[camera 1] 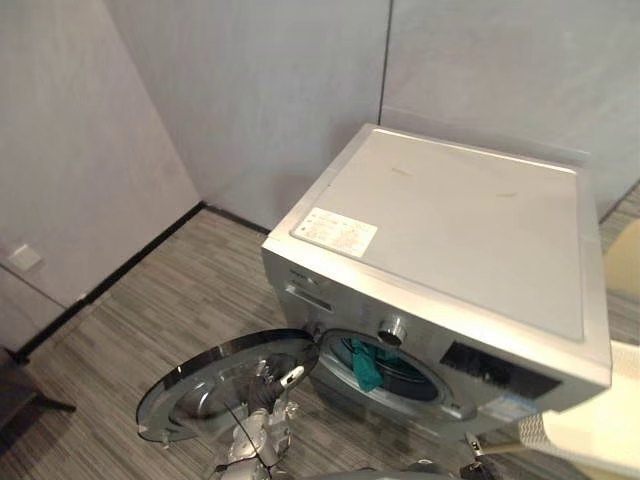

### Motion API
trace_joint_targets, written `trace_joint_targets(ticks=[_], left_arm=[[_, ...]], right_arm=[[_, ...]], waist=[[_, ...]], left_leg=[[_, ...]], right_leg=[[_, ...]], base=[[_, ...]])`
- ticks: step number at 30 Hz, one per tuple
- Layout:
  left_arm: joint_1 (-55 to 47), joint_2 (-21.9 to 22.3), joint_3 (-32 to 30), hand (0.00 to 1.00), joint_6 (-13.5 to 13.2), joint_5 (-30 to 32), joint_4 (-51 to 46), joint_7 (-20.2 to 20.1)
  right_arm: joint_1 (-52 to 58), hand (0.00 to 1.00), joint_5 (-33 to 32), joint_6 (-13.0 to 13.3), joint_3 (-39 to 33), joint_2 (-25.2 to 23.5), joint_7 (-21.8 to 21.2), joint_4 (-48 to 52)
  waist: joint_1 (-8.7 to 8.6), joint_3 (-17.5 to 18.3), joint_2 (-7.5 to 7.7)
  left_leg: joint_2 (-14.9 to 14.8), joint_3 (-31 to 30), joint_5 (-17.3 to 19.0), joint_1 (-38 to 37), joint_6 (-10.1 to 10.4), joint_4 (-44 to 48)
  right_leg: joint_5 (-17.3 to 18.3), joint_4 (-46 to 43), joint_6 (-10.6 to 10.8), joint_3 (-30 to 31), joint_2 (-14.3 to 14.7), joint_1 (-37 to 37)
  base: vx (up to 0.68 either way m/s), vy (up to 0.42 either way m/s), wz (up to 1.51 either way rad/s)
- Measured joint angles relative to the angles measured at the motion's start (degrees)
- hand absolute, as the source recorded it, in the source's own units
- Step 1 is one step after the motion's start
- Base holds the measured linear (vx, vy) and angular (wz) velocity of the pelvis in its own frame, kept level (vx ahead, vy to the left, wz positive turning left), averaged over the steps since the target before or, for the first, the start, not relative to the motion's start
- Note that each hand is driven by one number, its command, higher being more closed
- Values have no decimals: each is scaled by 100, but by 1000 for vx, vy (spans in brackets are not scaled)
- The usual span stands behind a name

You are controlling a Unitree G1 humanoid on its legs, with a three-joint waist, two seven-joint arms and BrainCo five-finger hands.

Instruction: Pick up the laundry basket with both hands and put the clothes into the washing machine.

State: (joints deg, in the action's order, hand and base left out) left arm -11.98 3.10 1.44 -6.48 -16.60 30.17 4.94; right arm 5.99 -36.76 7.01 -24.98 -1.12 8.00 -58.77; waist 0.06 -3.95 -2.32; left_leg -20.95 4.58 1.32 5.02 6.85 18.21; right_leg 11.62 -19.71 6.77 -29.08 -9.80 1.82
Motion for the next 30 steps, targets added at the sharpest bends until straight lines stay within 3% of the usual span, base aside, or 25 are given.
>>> trace_joint_targets(ticks=[1, 3, 4, 5, 6, 7, 8, 9, 12, 13, 14, 16, 19, 30], left_arm=[[-75, 4, -27, 0, 3, 3, 2, -2], [-211, -17, -161, 0, 3, 15, 30, 0], [-243, -55, -199, 0, -2, 54, 130, -3], [-238, -86, -202, 0, -1, 57, 198, -5], [-208, -153, -205, 0, 0, 123, 276, -10], [-152, -179, -244, 0, -1, 152, 309, -8], [-151, -163, -281, 0, -3, 154, 334, -8], [-97, -231, -406, 0, -11, 164, 468, -8], [-49, -510, -510, 0, 0, 290, 658, 4], [-48, -519, -508, 0, -10, 393, 656, -5], [-50, -518, -508, 0, -8, 399, 660, -6], [-38, -545, -503, 0, -20, 505, 742, -109], [18, -558, -490, 0, -27, 561, 1011, -110], [461, -606, -1051, 0, -45, 772, 1934, 28]], right_arm=[[-1, 0, 216, -22, 233, 106, -64, -105], [-88, 0, 551, -138, 658, 213, -46, -119], [-85, 0, 682, -202, 676, 212, -19, -297], [-44, 0, 746, -202, 698, 212, -25, -293], [-14, 0, 881, -222, 696, 228, -21, -296], [-18, 0, 1003, -246, 724, 308, -83, -276], [-32, 0, 1088, -245, 810, 377, -125, -237], [-142, 0, 1129, -322, 862, 339, -107, -266], [-101, 0, 1335, -337, 1194, 281, -238, -154], [17, 0, 1379, -327, 1246, 323, -303, -23], [42, 0, 1389, -322, 1301, 350, -322, 7], [77, 0, 1389, -279, 1539, 437, -404, 227], [-4, 0, 1423, -209, 1744, 508, -570, 398], [-199, 0, 1487, -168, 2089, 542, -708, 388]], waist=[[5, -3, -1], [107, -101, 158], [202, -240, 272], [201, -270, 282], [193, -300, 306], [216, -378, 271], [229, -386, 145], [234, -468, 230], [209, -492, 391], [206, -530, 331], [202, -507, 373], [171, -587, 251], [63, -672, 160], [90, -967, 230]], left_leg=[[-94, -140, -25, 266, -34, 551], [-48, -390, -345, 705, -70, 1815], [221, -418, 164, 966, 183, 2629], [404, -375, 476, 1060, 217, 2763], [793, -189, 914, 1166, 56, 2412], [1185, 33, 909, 1141, -49, 1470], [1317, 58, 525, 1026, -221, 744], [1383, 248, 423, 851, -570, 526], [1550, 263, 425, 787, -585, 440], [1592, 265, 425, 745, -586, 399], [1595, 269, 425, 723, -587, 376], [1561, 289, 400, 738, -588, 321], [1490, 328, 209, 863, -546, 116], [1411, 406, -259, 867, -394, -610]], right_leg=[[-103, 32, -241, -27, 110, -75], [-128, 340, -336, 120, 126, -490], [-140, 525, -331, 175, 61, -785], [-140, 536, -332, 187, 4, -868], [-140, 514, -332, 246, -112, -899], [-135, 453, -319, 284, -195, -896], [-141, 384, -253, 301, -163, -884], [-84, 258, -96, 447, -184, -838], [-106, 606, -70, 879, -156, -742], [-125, 594, -31, 913, -194, -747], [-125, 590, -26, 913, -197, -745], [-92, 527, 145, 1006, -200, -623], [-82, 330, 162, 1091, -199, -260], [-68, 189, 185, 1179, -109, 160]], base=[[357, -244, 25], [285, -77, -3], [209, 27, -11], [240, 89, -9], [216, 171, 3], [207, 208, -4], [193, 216, -12], [158, 145, -28], [85, 53, -8], [21, 17, 7], [-27, 12, -7], [-101, -15, -20], [-142, -33, -17], [-98, -27, -3]])
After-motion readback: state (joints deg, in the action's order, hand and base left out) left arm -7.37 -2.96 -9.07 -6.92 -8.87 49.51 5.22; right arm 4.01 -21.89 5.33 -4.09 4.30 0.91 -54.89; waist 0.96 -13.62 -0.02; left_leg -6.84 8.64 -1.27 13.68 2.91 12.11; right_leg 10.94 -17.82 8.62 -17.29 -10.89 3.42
